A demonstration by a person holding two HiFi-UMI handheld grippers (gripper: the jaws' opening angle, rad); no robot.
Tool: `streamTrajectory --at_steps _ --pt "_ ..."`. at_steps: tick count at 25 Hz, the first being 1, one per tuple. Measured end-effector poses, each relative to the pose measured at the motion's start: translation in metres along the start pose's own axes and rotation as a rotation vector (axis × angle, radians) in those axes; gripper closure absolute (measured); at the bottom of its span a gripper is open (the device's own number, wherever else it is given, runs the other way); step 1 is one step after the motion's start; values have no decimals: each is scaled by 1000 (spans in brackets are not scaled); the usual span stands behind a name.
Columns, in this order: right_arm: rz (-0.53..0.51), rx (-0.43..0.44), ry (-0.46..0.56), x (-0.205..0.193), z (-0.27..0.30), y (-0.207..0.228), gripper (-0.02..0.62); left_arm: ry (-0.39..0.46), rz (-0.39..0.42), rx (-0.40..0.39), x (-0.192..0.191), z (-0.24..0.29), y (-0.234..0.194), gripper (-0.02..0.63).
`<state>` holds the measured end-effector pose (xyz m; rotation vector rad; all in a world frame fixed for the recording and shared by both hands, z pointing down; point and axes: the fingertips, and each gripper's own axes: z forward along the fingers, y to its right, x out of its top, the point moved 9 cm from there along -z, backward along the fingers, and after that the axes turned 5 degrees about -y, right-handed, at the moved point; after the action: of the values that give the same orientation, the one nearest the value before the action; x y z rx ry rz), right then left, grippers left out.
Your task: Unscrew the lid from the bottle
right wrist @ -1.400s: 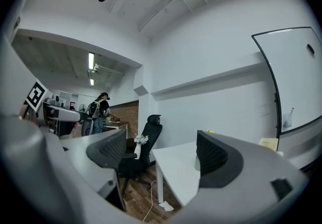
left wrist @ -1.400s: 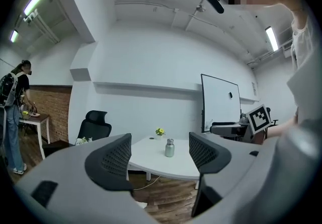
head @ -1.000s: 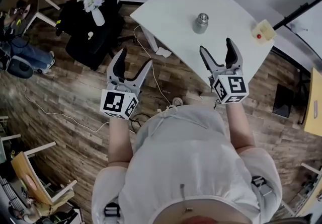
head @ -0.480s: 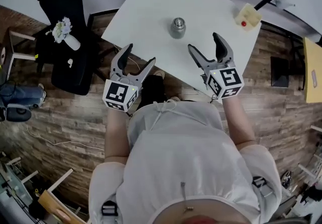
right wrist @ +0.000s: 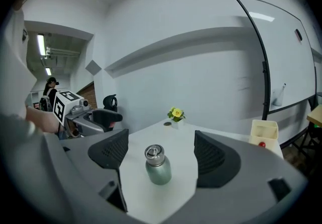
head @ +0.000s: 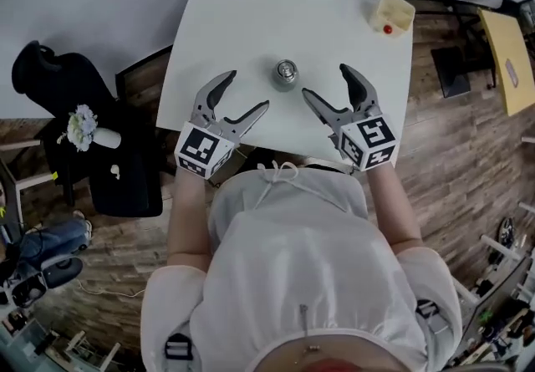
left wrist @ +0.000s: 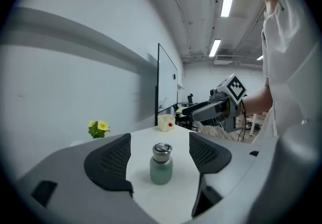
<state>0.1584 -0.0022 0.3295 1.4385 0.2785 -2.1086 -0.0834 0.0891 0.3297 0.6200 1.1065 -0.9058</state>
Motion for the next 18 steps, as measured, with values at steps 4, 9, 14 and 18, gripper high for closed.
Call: streamTrajectory --at_steps 4,9,14,18 --pt "36 -30 -49 -5 19 -1 209 -107 37 -158 -26 38 -23 242" --pt "18 -31 -124 -10 42 -7 212 -81 95 -314 -46 76 -29 212" --pt "26 -14 -189 -15 70 -9 224 -67 68 -412 -71 115 -39 198" --pt "14 13 -246 -20 85 -9 250 -80 58 -498 -85 138 -44 198"
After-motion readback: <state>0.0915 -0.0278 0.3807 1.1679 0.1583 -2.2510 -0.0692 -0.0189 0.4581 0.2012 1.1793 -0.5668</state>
